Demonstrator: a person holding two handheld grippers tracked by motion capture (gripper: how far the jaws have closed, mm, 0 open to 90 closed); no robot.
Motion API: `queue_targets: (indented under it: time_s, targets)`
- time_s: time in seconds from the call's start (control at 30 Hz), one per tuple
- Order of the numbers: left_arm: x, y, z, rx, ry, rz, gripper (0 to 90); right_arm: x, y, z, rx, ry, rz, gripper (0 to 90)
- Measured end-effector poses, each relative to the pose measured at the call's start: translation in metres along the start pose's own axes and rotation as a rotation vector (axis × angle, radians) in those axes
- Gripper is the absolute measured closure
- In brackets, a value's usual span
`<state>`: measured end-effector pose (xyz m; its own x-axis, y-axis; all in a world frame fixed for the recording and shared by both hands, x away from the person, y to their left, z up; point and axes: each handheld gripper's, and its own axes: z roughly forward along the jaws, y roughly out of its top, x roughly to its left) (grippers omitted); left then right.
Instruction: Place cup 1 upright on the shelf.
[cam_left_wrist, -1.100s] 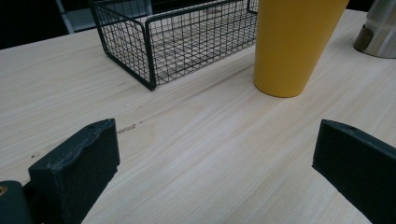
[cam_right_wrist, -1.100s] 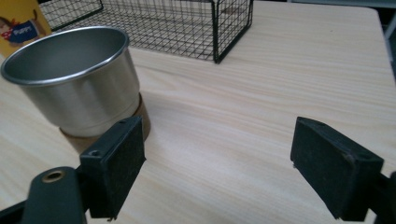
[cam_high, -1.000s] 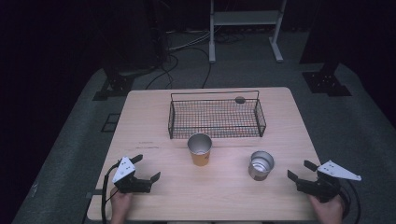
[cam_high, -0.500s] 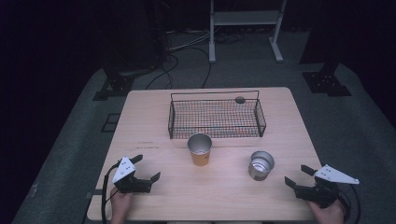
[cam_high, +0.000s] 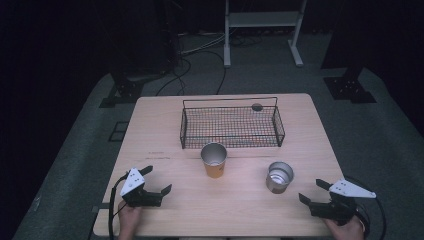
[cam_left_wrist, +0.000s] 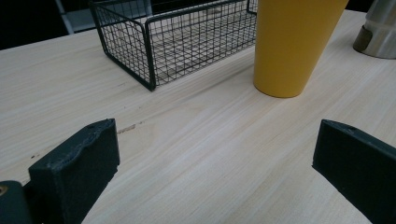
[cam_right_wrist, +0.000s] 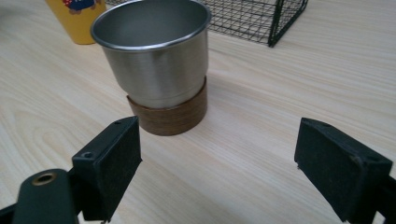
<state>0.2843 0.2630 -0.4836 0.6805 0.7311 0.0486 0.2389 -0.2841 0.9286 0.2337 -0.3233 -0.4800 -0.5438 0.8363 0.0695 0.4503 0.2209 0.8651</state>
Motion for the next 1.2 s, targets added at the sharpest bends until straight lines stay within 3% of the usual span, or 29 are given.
queue_targets:
  time_s: [0.57,1.2]
  targets:
    - [0.0,0.0,0.0,-0.005,-0.001,0.0,0.0,0.015,0.014,0.016,0.054,0.066,-0.036,11.7]
    - [0.0,0.0,0.0,-0.006,-0.002,0.004,0.0,0.027,0.034,0.04,0.111,0.089,-0.093,6.5]
